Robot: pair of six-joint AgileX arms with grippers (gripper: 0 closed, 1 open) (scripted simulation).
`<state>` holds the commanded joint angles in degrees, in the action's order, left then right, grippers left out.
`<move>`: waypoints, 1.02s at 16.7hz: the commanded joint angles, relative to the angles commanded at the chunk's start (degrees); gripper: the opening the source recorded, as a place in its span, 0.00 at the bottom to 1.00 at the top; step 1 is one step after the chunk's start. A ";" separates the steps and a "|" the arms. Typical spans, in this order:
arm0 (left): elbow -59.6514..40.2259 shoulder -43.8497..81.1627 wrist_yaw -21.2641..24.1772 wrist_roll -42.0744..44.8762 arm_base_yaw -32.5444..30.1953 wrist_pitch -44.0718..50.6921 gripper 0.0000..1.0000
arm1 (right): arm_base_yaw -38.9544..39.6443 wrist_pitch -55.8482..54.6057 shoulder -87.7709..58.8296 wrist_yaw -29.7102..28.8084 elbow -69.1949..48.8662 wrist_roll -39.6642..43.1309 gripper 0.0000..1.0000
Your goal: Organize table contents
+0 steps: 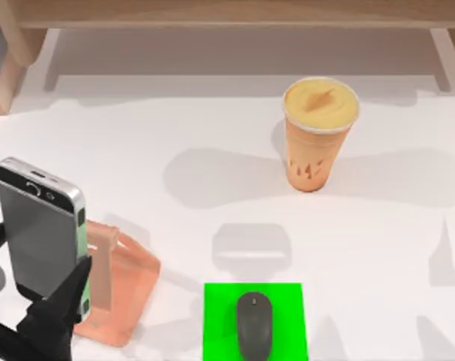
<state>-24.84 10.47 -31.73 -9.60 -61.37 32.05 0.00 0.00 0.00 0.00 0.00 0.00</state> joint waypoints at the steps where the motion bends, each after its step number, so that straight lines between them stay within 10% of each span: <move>1: -0.05 -0.29 0.27 0.52 -0.05 -0.60 0.00 | 0.00 0.00 0.00 0.00 0.00 0.00 1.00; 17: 6.07 18.09 8.98 -1.93 16.13 -14.46 0.00 | 0.00 0.00 0.00 0.00 0.00 0.00 1.00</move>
<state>-18.76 28.56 -22.75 -11.53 -45.23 17.59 0.00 0.00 0.00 0.00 0.00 0.00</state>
